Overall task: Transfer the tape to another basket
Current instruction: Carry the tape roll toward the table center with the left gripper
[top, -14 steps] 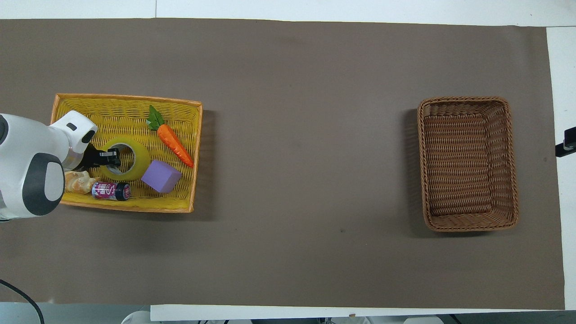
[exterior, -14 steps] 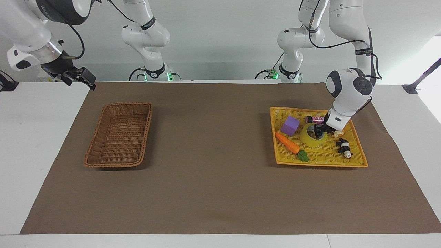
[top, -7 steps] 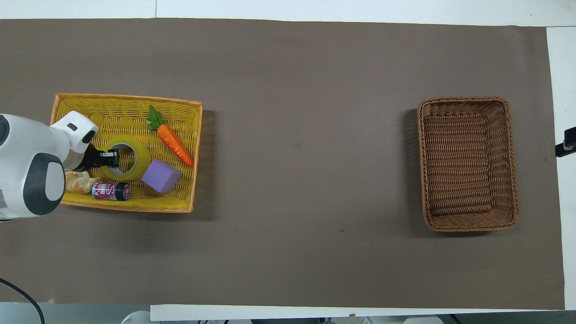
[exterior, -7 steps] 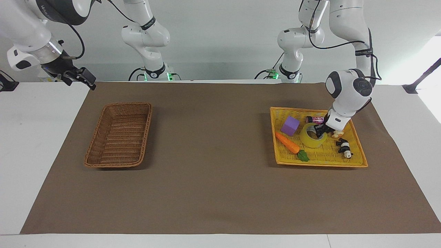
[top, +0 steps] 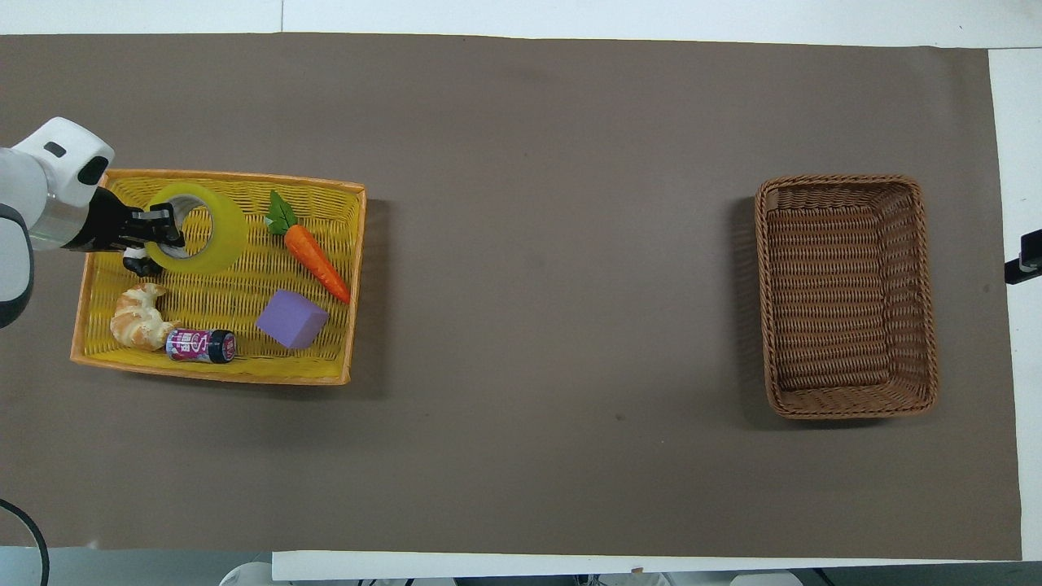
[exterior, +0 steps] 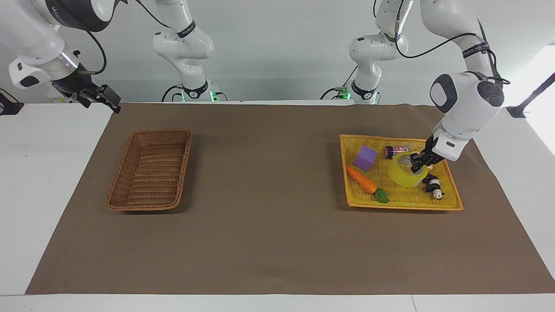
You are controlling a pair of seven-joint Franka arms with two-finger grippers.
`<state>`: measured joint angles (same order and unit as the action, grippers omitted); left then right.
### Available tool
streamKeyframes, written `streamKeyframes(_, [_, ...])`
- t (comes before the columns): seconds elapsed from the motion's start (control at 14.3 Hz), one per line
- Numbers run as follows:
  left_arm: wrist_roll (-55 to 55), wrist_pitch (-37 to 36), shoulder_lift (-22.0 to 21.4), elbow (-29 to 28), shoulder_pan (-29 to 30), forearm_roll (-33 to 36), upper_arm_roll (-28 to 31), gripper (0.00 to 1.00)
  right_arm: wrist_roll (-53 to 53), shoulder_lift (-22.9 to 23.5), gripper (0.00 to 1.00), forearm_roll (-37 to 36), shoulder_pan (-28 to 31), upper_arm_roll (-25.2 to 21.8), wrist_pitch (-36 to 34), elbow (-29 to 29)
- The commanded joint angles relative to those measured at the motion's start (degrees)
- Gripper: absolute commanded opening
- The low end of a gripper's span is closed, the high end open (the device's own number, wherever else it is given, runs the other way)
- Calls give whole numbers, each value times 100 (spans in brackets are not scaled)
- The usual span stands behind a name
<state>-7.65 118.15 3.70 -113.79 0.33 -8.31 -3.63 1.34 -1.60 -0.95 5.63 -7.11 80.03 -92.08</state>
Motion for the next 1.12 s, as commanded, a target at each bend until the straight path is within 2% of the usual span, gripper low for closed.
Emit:
streamKeyframes(0.0, [-386,-283,-88,111,-400,-355,-15,0,-99,-121,100,-46,-1,-1,-14,-126])
streamKeyframes(0.35, [-1114,-337,-115,339,-1498,-2005,-6,0,-99,-121,100,-46,-1,-1,-14,-126])
streamKeyframes(0.7, [-2459,-240,-72,910,-2606,-2114,-15,0,-143,-130,100,-46,17,-1,-75,-134])
streamKeyframes(0.84, [-2731,-249,-80,1042,-2845,-2114,-15,0,-702,-156,100,-11,-1,8,-198,-169])
streamKeyframes(1.05, [-2935,-231,-80,1096,-3100,-2096,-15,0,-1285,-165,100,1102,69,-10,-198,-240])
